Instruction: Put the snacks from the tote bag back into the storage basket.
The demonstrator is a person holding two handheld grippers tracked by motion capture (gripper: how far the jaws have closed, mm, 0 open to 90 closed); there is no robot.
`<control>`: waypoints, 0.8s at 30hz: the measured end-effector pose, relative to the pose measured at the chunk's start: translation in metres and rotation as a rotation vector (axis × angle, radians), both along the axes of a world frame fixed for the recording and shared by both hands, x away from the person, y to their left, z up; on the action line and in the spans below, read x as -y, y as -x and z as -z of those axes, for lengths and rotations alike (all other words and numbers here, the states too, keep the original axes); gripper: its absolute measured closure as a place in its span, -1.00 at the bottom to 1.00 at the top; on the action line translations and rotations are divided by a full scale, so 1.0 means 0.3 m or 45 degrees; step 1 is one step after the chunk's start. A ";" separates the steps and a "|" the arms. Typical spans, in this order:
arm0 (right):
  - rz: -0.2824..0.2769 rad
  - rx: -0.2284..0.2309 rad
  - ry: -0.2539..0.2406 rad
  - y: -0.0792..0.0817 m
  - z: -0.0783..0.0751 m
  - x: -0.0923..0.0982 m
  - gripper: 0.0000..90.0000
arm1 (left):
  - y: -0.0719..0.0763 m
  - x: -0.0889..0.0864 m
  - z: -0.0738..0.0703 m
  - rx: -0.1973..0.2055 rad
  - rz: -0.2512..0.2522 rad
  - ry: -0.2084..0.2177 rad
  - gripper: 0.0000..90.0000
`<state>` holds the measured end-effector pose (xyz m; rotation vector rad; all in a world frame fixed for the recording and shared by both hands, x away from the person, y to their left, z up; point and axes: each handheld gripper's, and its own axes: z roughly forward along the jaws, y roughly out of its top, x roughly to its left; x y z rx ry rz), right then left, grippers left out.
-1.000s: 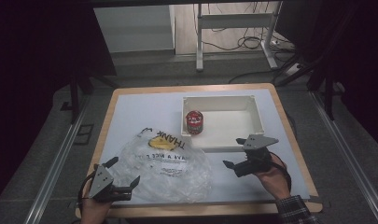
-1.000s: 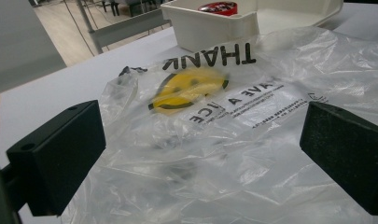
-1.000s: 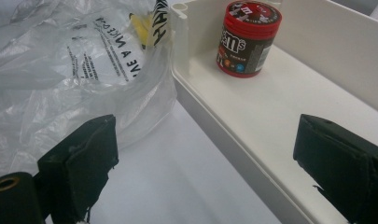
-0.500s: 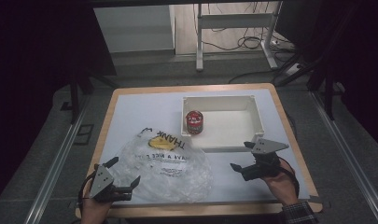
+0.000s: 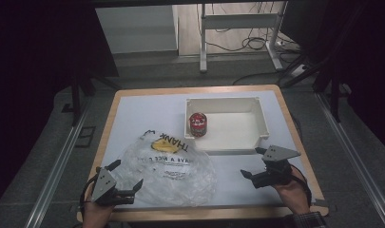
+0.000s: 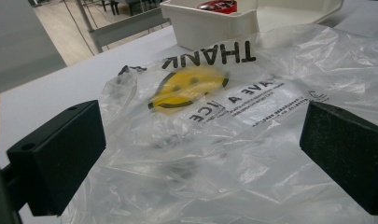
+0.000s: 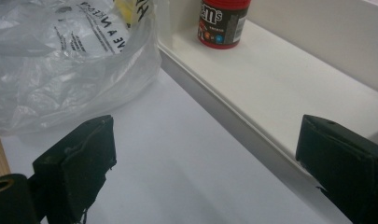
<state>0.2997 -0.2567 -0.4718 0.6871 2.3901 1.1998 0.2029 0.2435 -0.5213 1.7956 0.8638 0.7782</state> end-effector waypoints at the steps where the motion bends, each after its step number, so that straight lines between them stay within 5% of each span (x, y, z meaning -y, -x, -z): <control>1: 0.002 -0.001 0.002 0.002 0.000 0.003 -0.88 | 0.000 0.000 0.000 0.000 0.000 -0.001 -1.00; 24: 0.090 -0.012 -0.062 0.054 0.010 0.112 -0.90 | -0.002 0.004 0.004 -0.009 0.008 -0.010 -1.00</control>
